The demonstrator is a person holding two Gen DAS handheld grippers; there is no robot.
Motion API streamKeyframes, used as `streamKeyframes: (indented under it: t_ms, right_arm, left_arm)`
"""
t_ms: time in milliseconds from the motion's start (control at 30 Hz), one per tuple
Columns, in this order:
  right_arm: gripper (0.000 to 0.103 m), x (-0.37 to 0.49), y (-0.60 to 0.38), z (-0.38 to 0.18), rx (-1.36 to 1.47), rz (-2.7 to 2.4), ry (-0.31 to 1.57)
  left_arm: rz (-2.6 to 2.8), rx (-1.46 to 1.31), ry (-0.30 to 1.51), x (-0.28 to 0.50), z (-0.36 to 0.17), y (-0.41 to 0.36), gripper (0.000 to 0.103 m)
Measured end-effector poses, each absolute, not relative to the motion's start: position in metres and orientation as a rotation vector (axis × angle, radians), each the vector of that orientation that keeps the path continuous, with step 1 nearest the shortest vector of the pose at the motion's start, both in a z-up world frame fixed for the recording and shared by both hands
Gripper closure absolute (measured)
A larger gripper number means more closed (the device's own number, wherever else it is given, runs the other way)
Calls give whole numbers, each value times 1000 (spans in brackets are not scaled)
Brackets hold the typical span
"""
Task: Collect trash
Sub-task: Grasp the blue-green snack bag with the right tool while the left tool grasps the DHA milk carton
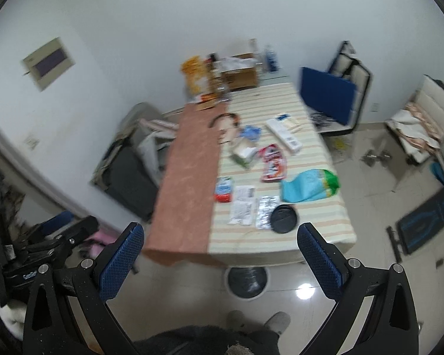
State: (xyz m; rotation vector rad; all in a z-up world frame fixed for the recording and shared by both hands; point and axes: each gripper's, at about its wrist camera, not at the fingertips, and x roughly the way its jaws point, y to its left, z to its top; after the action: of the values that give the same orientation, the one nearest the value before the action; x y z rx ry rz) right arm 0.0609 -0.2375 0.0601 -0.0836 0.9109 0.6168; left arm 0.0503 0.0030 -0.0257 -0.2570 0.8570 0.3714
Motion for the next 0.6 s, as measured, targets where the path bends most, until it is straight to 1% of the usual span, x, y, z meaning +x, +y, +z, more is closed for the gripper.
streamKeyframes:
  t_ms: [133, 367, 567, 600]
  right_arm:
    - [0, 87, -239, 31, -67, 475, 933]
    - [0, 177, -269, -48, 45, 255, 1088]
    - [0, 281, -291, -139, 182, 118, 1252]
    - [0, 305, -296, -162, 225, 99, 1295]
  left_arm:
    - [435, -220, 897, 75, -64, 23, 0]
    - [526, -281, 1044, 130, -143, 54, 0]
    - [611, -298, 1206, 183, -211, 67, 0]
    - [632, -307, 1241, 194, -224, 70, 0]
